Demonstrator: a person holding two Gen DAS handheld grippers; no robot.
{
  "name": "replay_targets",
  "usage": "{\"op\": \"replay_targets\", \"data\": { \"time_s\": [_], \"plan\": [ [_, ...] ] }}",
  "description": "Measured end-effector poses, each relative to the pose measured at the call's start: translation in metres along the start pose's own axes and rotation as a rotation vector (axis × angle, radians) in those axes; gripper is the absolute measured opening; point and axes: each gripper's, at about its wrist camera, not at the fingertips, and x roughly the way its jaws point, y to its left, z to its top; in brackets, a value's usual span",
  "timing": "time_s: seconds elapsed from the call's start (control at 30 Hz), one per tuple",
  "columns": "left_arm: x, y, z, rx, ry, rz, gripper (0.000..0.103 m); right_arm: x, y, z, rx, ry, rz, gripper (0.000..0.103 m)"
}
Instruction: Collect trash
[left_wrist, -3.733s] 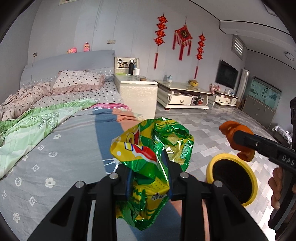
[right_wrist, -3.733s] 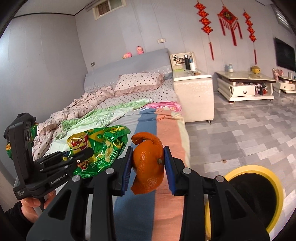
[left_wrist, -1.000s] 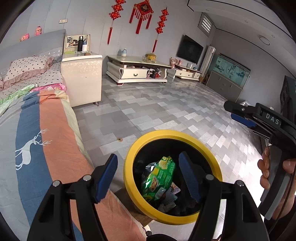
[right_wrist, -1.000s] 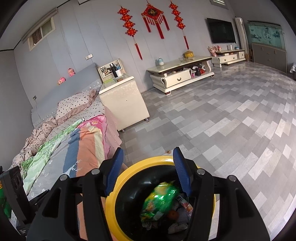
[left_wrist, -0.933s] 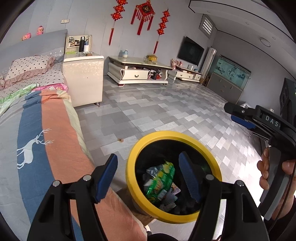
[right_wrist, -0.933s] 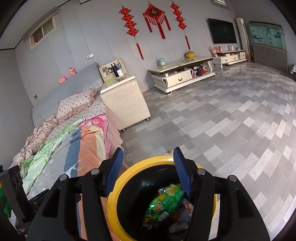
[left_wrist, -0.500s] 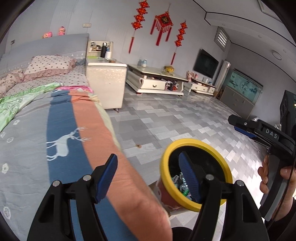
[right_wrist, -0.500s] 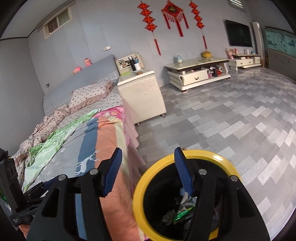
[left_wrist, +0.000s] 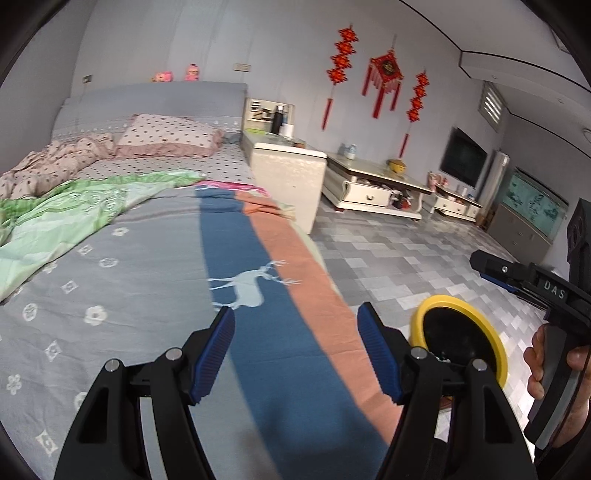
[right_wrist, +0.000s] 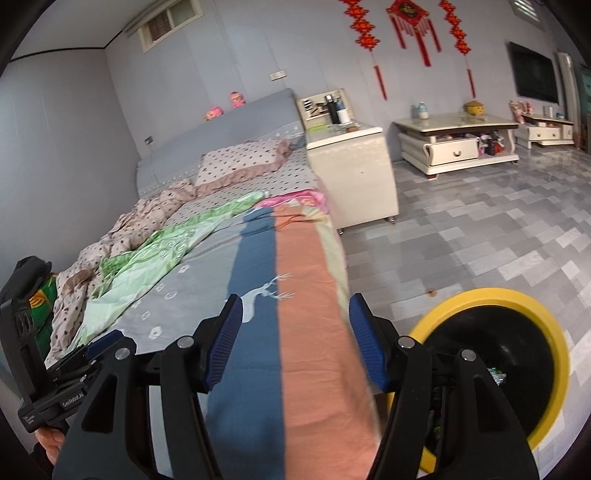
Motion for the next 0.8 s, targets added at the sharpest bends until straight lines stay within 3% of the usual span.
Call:
{"op": "replay_targets", "data": {
  "time_s": [0.37, 0.5, 0.8],
  "plan": [
    [-0.026, 0.082, -0.025, -0.083, -0.010, 0.132, 0.068, 0.052, 0.072, -0.035, -0.048, 0.086, 0.077, 0.058],
    [-0.034, 0.100, -0.037, -0.095, -0.025, 0.186, 0.076, 0.067, 0.086, -0.044, -0.059, 0.108, 0.089, 0.062],
    [-0.044, 0.125, -0.059, -0.121, -0.066, 0.262, 0.094, 0.086, 0.102, -0.062, -0.083, 0.119, 0.077, 0.092]
  ]
}}
